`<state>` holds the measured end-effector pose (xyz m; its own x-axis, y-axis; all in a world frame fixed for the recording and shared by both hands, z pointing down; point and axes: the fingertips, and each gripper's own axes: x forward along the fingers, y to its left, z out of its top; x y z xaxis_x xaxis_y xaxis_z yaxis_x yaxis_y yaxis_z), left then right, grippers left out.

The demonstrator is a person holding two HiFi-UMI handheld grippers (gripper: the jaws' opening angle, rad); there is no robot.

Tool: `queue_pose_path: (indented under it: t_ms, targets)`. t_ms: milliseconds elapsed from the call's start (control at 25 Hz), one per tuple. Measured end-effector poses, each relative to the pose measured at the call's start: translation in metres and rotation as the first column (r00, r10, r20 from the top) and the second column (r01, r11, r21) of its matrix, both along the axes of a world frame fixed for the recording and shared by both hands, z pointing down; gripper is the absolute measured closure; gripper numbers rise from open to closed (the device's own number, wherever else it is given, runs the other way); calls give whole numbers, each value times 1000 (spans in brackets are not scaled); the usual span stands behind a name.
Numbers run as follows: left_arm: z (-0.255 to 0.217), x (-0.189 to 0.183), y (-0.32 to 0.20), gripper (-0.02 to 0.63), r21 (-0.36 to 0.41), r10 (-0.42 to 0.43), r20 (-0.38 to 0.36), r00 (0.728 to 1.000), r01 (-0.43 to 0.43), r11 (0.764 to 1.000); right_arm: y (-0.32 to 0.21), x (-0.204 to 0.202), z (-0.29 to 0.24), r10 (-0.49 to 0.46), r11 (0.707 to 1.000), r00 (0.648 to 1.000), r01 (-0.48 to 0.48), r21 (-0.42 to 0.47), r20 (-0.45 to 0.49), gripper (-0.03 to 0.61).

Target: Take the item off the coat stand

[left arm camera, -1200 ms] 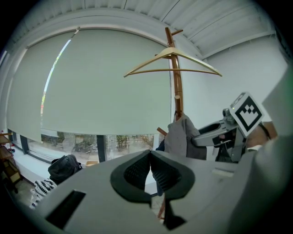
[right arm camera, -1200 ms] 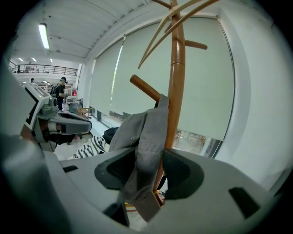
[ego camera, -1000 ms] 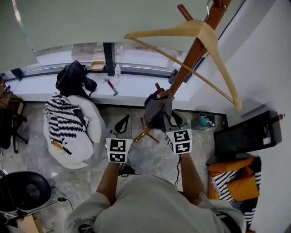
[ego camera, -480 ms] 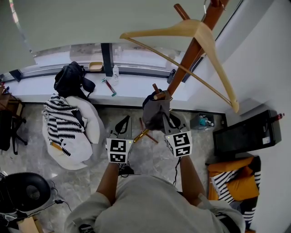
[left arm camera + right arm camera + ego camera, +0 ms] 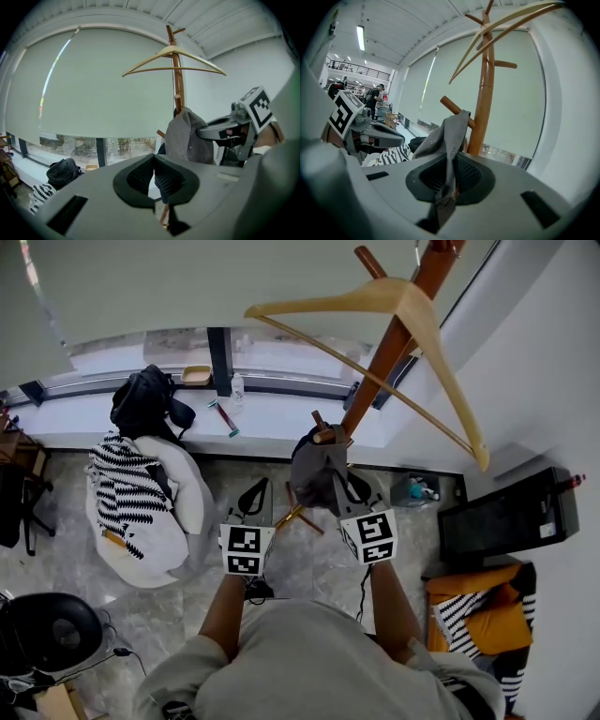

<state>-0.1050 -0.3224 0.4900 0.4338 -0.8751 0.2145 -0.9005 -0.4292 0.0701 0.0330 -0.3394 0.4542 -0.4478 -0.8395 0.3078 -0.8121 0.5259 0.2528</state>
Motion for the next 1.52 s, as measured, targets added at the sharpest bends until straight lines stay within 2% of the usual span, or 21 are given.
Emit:
queue_pose_path:
  t_ms: [880,1320,1520]
  targets:
    - [-9,-29,18,603,10,-67,11,998,67,998,10,-37,-36,-94,993,995,91,78,38,557]
    - [-4,-76,38,603,-4,-164,14,986,165,986,21,-89,-23,-200,979,979,197,49,51,557]
    - [5,-86,49,603,-41,-183,16,983,184,982,36,-94,-8,-206,979,977,205,14,64,557]
